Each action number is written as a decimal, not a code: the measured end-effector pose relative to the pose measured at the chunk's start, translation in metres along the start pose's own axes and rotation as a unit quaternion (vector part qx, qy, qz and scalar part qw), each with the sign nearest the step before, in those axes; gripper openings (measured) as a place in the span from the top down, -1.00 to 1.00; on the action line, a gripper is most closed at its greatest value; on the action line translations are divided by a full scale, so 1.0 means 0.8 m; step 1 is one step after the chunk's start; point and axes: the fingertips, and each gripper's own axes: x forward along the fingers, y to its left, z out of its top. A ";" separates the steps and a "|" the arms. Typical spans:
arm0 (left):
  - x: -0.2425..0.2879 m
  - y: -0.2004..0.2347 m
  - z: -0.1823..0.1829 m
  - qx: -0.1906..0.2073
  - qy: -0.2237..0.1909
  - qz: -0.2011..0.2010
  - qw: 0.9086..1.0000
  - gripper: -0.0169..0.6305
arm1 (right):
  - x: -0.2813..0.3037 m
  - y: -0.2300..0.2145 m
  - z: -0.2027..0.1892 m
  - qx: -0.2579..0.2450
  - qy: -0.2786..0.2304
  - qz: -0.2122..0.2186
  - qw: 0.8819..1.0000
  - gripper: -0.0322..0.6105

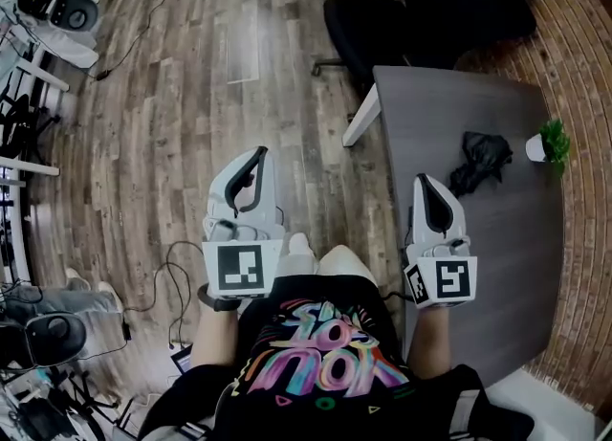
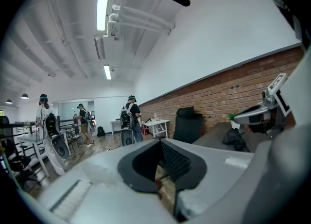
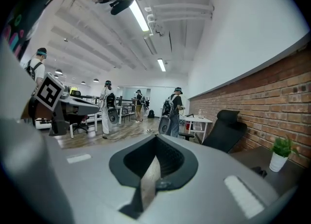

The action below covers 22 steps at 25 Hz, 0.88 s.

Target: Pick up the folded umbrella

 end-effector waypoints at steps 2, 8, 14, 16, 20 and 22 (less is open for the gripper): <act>0.008 0.004 -0.004 -0.009 0.005 0.002 1.000 0.94 | 0.006 -0.002 -0.005 0.005 0.008 -0.001 1.000 0.89; 0.047 0.013 -0.025 -0.009 0.028 0.003 1.000 0.94 | 0.039 -0.026 -0.027 0.020 0.027 -0.010 0.999 0.89; 0.133 0.012 -0.005 0.011 0.019 -0.018 1.000 0.94 | 0.095 -0.078 -0.037 0.038 0.025 -0.033 0.998 0.89; 0.173 0.004 0.010 0.014 0.018 -0.028 0.999 0.94 | 0.117 -0.109 -0.033 0.044 0.022 -0.046 0.998 0.89; 0.267 -0.029 0.044 0.026 0.006 -0.071 0.997 0.94 | 0.149 -0.177 -0.014 0.051 0.006 -0.084 0.995 0.89; 0.310 -0.057 0.061 0.031 -0.003 -0.103 0.994 0.94 | 0.155 -0.211 -0.006 0.049 0.000 -0.105 0.993 0.89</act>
